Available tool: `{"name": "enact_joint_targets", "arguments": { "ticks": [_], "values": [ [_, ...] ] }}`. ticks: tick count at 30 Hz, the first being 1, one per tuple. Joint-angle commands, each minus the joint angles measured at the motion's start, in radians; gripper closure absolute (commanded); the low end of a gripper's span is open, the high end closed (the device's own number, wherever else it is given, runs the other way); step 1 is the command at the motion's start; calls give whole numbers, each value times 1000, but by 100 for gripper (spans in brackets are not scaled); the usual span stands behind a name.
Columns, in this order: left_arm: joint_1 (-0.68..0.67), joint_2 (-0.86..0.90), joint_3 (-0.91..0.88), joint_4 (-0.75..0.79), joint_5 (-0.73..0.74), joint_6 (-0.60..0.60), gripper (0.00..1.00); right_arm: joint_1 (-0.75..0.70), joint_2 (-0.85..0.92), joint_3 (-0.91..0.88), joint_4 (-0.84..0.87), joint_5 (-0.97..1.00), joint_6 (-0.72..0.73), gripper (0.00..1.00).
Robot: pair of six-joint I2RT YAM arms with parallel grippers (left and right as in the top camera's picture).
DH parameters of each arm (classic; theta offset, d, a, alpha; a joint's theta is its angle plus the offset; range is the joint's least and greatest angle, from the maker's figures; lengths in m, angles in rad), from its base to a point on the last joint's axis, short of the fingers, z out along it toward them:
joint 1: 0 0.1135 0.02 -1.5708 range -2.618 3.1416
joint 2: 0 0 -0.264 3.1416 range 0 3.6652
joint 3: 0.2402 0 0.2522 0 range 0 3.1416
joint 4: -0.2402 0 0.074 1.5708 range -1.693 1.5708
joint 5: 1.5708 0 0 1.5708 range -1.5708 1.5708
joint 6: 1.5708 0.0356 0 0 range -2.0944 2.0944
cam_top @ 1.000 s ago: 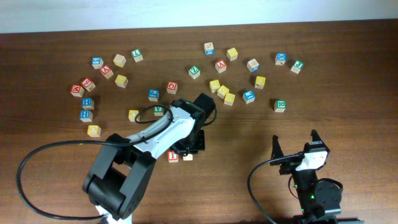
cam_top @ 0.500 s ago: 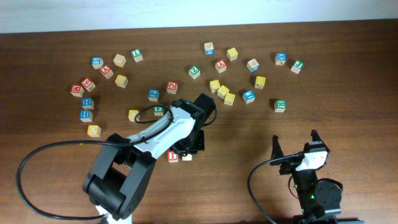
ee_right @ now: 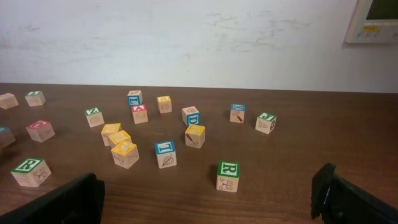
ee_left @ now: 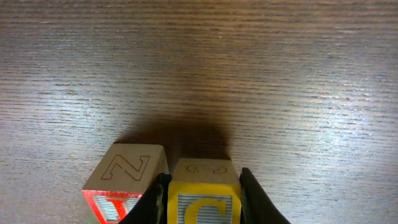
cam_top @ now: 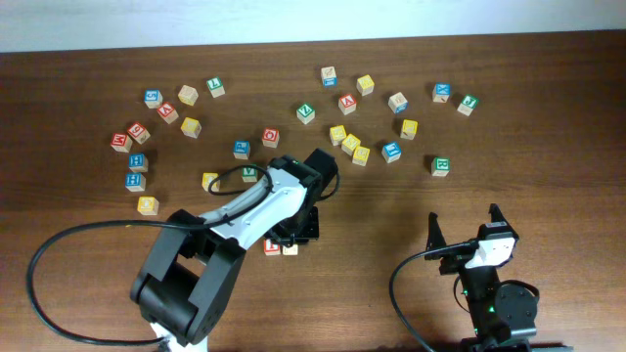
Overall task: Spell out ICRA
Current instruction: 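Lower the yellow C block beside the red I block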
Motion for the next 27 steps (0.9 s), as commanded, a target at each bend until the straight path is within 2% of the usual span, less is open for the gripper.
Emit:
{"name": "enact_joint_targets", "arguments": {
  "ticks": [1,13,16,24,27],
  "values": [
    [3,2,-14,28,-7,-8,81,5,-6,-7,-4,9,0,2],
    [3,2,-14,69,15,-8,78,5,-6,-7,-4,9,-1,2],
    [3,2,-14,67,16,-8,70,5,-6,-7,-4,9,-1,2],
    [3,2,-14,39,15,-8,71,5,-6,-7,-4,9,-1,2],
    [3,2,-14,39,14,-8,76,5,-6,-7,-4,9,-1,2]
  ]
}}
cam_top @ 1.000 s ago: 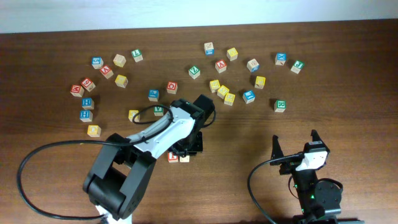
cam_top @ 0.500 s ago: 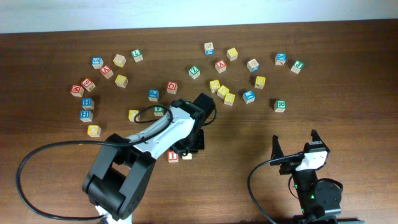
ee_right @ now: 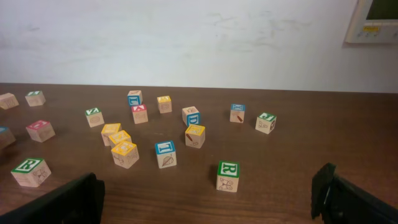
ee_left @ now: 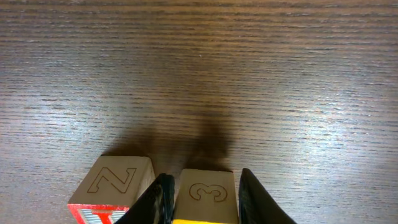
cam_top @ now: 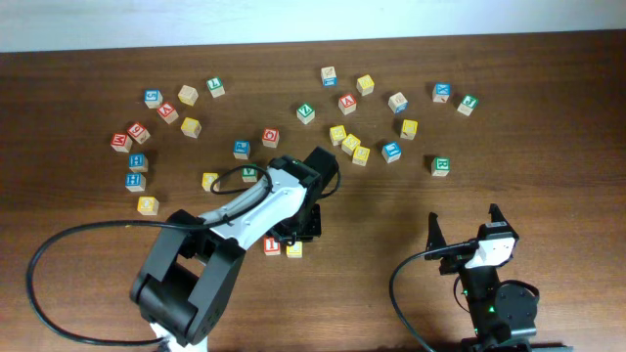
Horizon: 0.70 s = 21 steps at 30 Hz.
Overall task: Spell out ICRA
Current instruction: 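Lower the yellow C block beside the red I block, then open the left gripper and release the yellow C block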
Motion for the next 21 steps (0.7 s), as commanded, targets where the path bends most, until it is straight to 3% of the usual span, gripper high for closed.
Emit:
{"name": "enact_joint_targets", "arguments": {
  "ticks": [1,21],
  "values": [
    [3,4,-12,-1,1,-6,77,5,-6,-7,-4,9,0,2],
    [81,4,7,50,5,40,80,5,-6,-7,-4,9,0,2]
  ]
}}
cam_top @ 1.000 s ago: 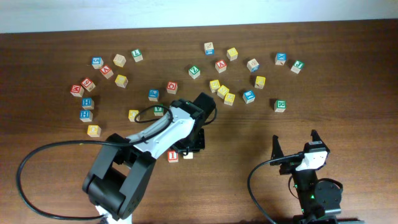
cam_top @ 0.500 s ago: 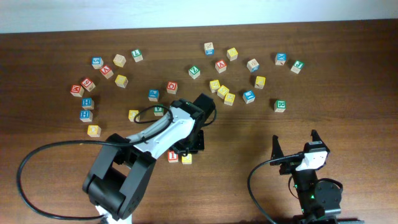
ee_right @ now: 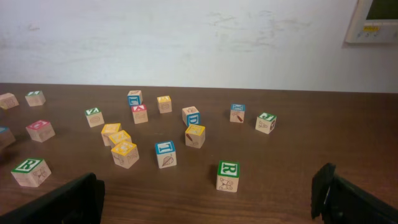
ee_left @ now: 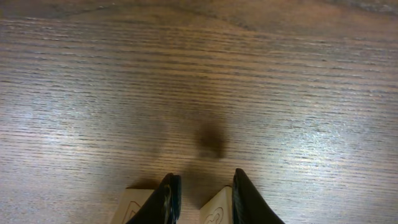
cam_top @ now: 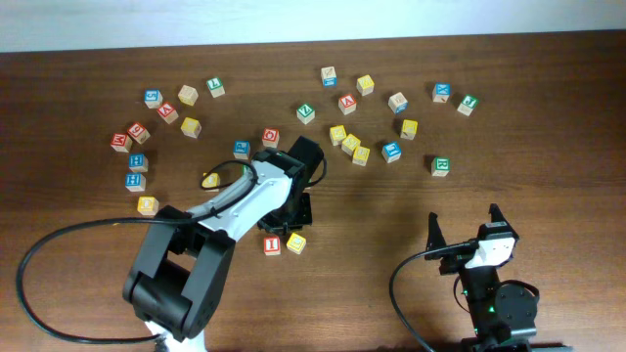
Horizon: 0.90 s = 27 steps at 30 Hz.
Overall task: Spell out ICRA
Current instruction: 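Open the left gripper and release the yellow C block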
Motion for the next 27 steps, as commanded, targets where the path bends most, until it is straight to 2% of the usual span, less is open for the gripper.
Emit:
{"name": "enact_joint_targets", "arguments": {
  "ticks": [1,8,13,14,16,18,20,21,23,24,27],
  "values": [
    [2,3,17,-5,1,29,80,5,-6,-7,-4,9,-1,2],
    [2,-27,146,-117,17,50,79,5,-6,-7,-4,9,0,2],
    [1,-54,183,-207,255,50,69,5,-6,-7,-4,9,-1,2],
    [-4,-53,180,-236,264,47,69,5,-6,-7,-4,9,-1,2],
    [-26,-53,165,-296,247,-54,71,5,-6,-7,-4,9,-1,2],
    [-50,-53,156,-297,170,-145,61,5,-6,-7,-4,9,-1,2],
    [-77,-53,156,-297,71,-255,58,5,-6,-7,-4,9,-1,2],
    [-95,-53,156,-295,32,-314,50,5,-6,-7,-4,9,-1,2],
    [-137,-53,156,-293,-43,-463,26,5,-6,-7,-4,9,-1,2],
    [-152,-53,156,-293,-65,-522,21,5,-6,-7,-4,9,-1,2],
    [-184,-53,154,-291,-138,-686,18,5,-6,-7,-4,9,-1,2]
  ]
}}
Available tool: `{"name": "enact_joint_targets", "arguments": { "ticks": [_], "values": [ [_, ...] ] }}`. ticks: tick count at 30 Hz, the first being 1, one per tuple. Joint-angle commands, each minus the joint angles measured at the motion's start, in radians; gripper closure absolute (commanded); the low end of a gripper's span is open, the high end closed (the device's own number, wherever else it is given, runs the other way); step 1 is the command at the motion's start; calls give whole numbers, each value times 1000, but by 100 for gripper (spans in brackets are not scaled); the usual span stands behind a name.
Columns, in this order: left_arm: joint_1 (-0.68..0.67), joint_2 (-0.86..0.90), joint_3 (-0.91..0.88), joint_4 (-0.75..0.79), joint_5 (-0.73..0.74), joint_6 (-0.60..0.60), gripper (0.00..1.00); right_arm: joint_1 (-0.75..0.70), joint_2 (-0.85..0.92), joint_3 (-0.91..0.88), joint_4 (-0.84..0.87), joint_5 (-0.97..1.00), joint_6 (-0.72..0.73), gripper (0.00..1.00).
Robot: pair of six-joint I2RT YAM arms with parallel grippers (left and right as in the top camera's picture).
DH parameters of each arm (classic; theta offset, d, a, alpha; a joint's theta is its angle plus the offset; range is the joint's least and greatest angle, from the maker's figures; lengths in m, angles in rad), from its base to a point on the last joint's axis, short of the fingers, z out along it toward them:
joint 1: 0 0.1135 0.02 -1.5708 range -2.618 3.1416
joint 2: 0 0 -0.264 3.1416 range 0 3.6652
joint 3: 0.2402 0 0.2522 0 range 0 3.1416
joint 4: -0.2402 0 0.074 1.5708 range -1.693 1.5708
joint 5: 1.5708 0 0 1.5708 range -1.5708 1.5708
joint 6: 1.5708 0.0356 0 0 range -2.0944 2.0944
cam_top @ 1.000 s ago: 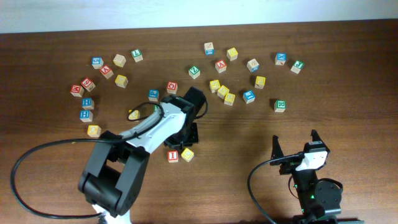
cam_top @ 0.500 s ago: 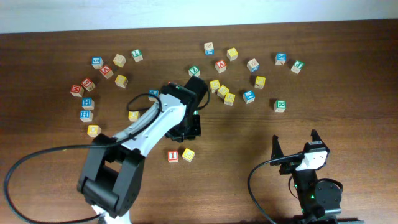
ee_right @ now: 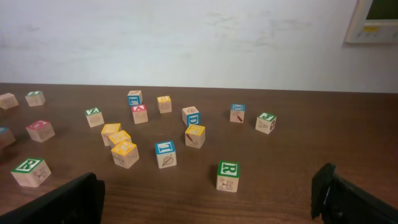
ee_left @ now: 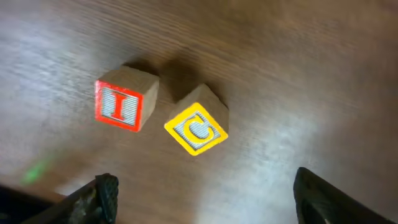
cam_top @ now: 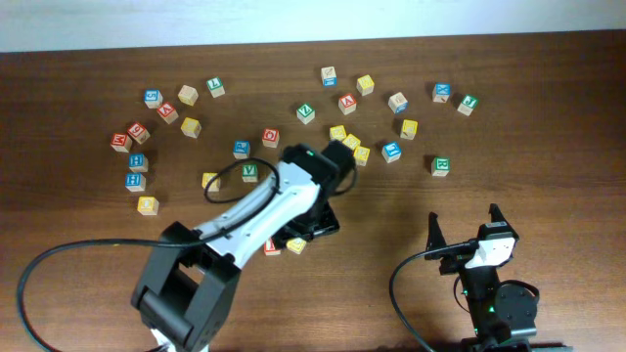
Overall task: Spell out ICRA
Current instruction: 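Open the left gripper and release the yellow C block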
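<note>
A red I block (ee_left: 124,106) and a yellow C block (ee_left: 198,127) lie side by side on the brown table (cam_top: 391,225). The C is turned cornerwise and nearly touches the I. In the overhead view the I (cam_top: 272,247) and the C (cam_top: 295,244) sit just left of my left gripper (cam_top: 315,225). Seen from the wrist, the left gripper (ee_left: 208,199) hangs above them, open wide and holding nothing. A green R block (ee_right: 228,176) stands ahead of my right gripper (ee_right: 205,205), which is open and empty. A red A block (ee_right: 138,113) lies farther back.
Several other letter blocks are scattered across the far half of the table, with a yellow cluster (cam_top: 349,145) just beyond the left wrist. The right arm's base (cam_top: 499,303) sits at the near right edge. A white wall (ee_right: 186,37) backs the table.
My left gripper was low, with its fingers close together right behind the two blocks. Now it is raised and opened wide, shifted right, with both blocks in full view below it.
My left gripper was shut on the yellow C block beside the I block. Then the C stood on the table, still between the fingers. Then the fingers were back off it, and now the gripper hangs open above the pair. The right arm stayed still.
</note>
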Motion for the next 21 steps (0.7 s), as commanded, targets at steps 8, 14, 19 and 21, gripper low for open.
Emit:
{"name": "enact_joint_targets", "arguments": {
  "ticks": [8,14,19,21],
  "values": [
    [-32,-26,-101,125,-57,-334,45,5,-6,-7,-4,9,-1,2],
    [-30,-26,-159,196,-57,-343,43,5,-6,-7,-4,9,-1,2],
    [-29,-25,-162,221,-63,-343,54,5,-6,-7,-4,9,-1,2],
    [-29,-25,-176,237,-63,-343,57,5,-6,-7,-4,9,-1,2]
  ]
}}
